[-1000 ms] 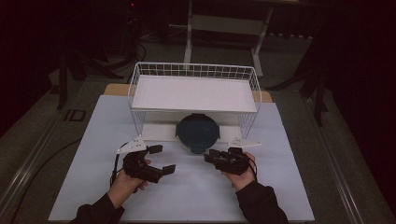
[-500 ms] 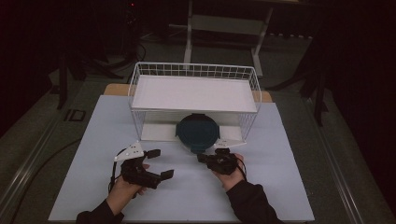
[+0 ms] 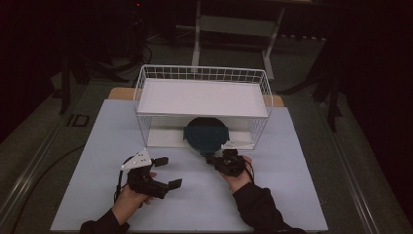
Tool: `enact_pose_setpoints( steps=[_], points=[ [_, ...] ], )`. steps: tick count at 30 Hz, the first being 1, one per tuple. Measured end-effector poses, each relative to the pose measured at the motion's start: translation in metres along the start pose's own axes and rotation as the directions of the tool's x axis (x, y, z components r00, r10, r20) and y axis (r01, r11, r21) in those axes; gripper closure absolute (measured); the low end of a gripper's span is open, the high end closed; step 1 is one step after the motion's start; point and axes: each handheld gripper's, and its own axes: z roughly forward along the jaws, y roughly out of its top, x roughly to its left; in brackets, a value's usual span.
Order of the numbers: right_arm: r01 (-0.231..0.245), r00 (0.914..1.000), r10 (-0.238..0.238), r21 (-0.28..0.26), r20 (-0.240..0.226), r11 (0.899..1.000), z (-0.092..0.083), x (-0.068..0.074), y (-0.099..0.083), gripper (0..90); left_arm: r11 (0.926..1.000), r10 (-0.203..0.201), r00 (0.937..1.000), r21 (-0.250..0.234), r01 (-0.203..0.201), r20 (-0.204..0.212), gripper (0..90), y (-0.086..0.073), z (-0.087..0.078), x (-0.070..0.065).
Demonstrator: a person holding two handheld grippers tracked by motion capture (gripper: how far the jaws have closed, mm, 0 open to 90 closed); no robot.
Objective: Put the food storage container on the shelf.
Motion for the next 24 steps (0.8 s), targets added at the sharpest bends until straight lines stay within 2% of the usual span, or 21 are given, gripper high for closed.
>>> enact_pose_setpoints(
  steps=[10, 12, 24],
  points=[
    [0.004, 0.9995, -0.003, -0.01, 0.031, 1.0, 0.012, -0.008, 0.006, 90.0, 1.0, 0.007, 1.0, 0.005, -0.007, 0.003, 0.4, -0.002, 0.002, -0.001],
    [0.001, 0.9987, 0.0, -0.02, 0.05, 1.0, 0.014, -0.01, 0.009, 90.0, 0.9999, 0.012, 0.9999, 0.002, -0.012, 0.003, 0.4, -0.003, 0.002, 0.0],
    [-0.006, 0.9976, 0.008, -0.033, 0.069, 0.999, 0.027, -0.017, 0.021, 90.0, 0.9999, 0.013, 0.9999, -0.008, -0.013, -0.003, 0.3, -0.005, 0.0, 0.0]
  ],
)
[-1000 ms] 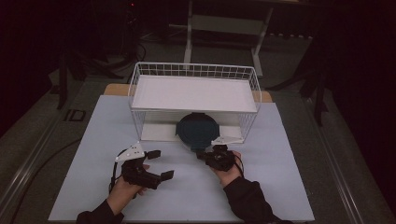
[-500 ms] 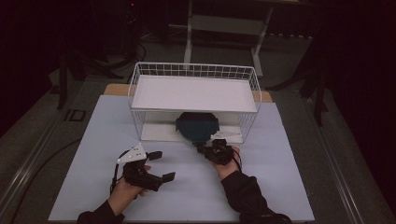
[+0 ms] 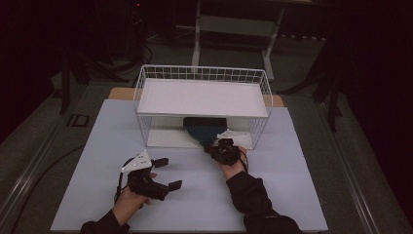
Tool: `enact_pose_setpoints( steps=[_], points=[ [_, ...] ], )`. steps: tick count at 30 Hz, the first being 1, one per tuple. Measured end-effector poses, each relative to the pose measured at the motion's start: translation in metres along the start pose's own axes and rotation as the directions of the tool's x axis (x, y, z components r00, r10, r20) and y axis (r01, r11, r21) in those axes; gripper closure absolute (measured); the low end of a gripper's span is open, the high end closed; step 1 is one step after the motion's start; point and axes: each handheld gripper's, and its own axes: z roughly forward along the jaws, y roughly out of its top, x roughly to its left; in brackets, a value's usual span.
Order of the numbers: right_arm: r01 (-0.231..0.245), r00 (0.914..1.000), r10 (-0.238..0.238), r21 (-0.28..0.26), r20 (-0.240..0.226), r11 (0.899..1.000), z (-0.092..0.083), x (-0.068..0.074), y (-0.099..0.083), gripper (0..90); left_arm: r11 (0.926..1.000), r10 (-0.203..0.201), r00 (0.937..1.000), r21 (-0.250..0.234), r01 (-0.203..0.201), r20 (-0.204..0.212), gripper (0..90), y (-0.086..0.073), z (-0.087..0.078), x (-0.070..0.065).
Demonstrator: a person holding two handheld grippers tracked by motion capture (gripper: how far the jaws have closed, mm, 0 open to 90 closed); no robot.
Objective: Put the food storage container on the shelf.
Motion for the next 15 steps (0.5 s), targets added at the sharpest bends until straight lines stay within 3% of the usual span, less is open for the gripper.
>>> enact_pose_setpoints(
  steps=[7, 15],
  points=[
    [-0.006, 0.9999, 0.006, -0.006, 0.012, 1.0, 0.005, -0.0041, 0.0047, 90.0, 1.0, 0.004, 1.0, 0.004, -0.004, 0.002, 0.4, -0.0002, -0.0001, -0.0004],
    [-0.003, 0.9999, 0.003, -0.013, -0.012, 1.0, 0.0069, -0.0011, 0.0058, 89.8, 1.0, 0.002, 1.0, 0.007, -0.002, 0.004, 0.4, -0.0003, 0.0002, -0.0009]
  ],
)
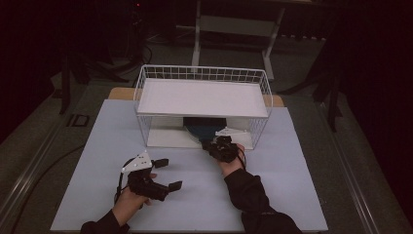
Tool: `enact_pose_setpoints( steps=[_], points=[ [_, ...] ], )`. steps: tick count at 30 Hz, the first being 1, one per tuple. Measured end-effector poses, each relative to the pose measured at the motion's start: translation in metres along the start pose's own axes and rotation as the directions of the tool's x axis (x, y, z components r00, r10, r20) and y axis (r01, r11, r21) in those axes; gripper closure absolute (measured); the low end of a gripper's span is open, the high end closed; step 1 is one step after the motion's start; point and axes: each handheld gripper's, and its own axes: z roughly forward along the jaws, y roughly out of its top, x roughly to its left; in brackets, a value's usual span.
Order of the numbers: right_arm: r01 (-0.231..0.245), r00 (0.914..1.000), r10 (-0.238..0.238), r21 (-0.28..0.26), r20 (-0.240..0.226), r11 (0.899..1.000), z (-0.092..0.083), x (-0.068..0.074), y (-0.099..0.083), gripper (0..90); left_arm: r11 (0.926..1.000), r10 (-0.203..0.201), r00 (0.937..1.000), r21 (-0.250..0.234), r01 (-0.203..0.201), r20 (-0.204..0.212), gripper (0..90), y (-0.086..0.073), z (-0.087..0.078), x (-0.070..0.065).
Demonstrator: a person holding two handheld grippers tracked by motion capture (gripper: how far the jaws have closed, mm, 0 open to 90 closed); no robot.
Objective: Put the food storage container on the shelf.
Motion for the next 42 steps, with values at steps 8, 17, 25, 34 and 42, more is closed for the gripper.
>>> enact_pose_setpoints(
  steps=[8, 17, 25, 34, 42],
  points=[
    [0.032, 0.9987, -0.034, -0.044, -0.039, 0.999, -0.02, 0.01, 0.001, 46.3, 0.9999, 0.009, 1.0, 0.008, -0.009, 0.004, 0.4, 0.005, -0.002, -0.002],
    [0.049, 0.9939, -0.056, -0.075, -0.095, 0.996, -0.043, 0.006, -0.003, 14.3, 0.9985, 0.05, 0.9987, 0.021, -0.05, -0.008, 0.4, 0.017, -0.006, -0.003],
    [0.043, 0.9928, -0.053, -0.09, -0.108, 0.995, -0.067, 0.008, -0.013, 14.4, 0.997, 0.065, 0.9979, 0.043, -0.064, -0.01, 0.4, 0.02, -0.009, -0.007],
    [0.046, 0.9925, -0.059, -0.126, -0.107, 0.991, -0.106, 0.014, -0.035, 14.8, 0.9958, 0.071, 0.9975, 0.058, -0.07, -0.007, 0.4, 0.017, -0.018, -0.017],
    [0.038, 0.9937, -0.051, -0.131, -0.099, 0.991, -0.123, 0.01, -0.058, 15.1, 0.996, 0.065, 0.9978, 0.06, -0.065, -0.004, 0.4, 0.002, -0.021, -0.021]
  ],
)
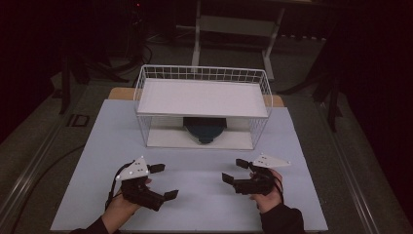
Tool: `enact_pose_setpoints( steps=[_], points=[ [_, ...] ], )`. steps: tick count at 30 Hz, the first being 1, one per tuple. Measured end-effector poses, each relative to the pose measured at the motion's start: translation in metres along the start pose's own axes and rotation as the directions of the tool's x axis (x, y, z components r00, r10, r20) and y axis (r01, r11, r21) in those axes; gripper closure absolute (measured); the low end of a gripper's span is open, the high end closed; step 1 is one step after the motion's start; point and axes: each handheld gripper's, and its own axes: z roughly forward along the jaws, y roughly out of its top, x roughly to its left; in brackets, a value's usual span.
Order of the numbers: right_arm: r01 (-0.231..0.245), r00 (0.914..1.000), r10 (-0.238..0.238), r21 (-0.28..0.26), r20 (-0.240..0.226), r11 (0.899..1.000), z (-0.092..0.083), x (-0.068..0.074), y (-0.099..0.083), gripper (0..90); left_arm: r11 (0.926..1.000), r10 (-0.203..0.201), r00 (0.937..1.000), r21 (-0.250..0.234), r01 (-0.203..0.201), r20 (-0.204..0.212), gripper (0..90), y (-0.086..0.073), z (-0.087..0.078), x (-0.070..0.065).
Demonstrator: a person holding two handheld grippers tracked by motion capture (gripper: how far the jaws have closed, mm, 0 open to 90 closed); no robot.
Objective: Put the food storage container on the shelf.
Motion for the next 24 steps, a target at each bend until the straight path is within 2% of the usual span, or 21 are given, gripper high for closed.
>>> enact_pose_setpoints(
  steps=[4, 8, 12, 17, 19, 24],
  points=[
    [-0.009, 0.9999, 0.009, 0.009, 0.011, 1.0, -0.008, -0.002, -0.01, 15.1, 1.0, -0.008, 1.0, 0.004, 0.008, 0.004, 0.4, -0.005, 0.001, 0.001],
    [0.006, 0.9996, -0.006, 0.017, 0.028, 1.0, -0.016, -0.003, -0.016, 15.1, 1.0, -0.005, 1.0, 0.004, 0.005, -0.003, 0.4, -0.007, 0.001, 0.001],
    [0.007, 0.999, -0.007, 0.005, 0.043, 1.0, -0.024, -0.006, -0.022, 15.1, 0.9999, -0.012, 0.9999, 0.002, 0.012, -0.009, 0.4, -0.01, 0.001, 0.004],
    [0.025, 0.9971, -0.027, 0.038, 0.071, 0.999, -0.026, -0.01, -0.03, 15.1, 0.9998, -0.018, 0.9997, 0.012, 0.018, -0.014, 0.4, -0.013, 0.004, 0.006],
    [0.011, 0.9977, -0.013, 0.038, 0.066, 0.999, -0.026, -0.012, -0.032, 15.1, 0.9998, -0.018, 0.9997, 0.01, 0.018, -0.014, 0.4, -0.014, 0.004, 0.006],
    [0.02, 0.9975, -0.023, 0.042, 0.067, 0.999, -0.025, -0.012, -0.033, 15.1, 0.9999, -0.005, 0.9998, 0.015, 0.005, -0.02, 0.4, -0.015, 0.005, 0.005]
  ],
)
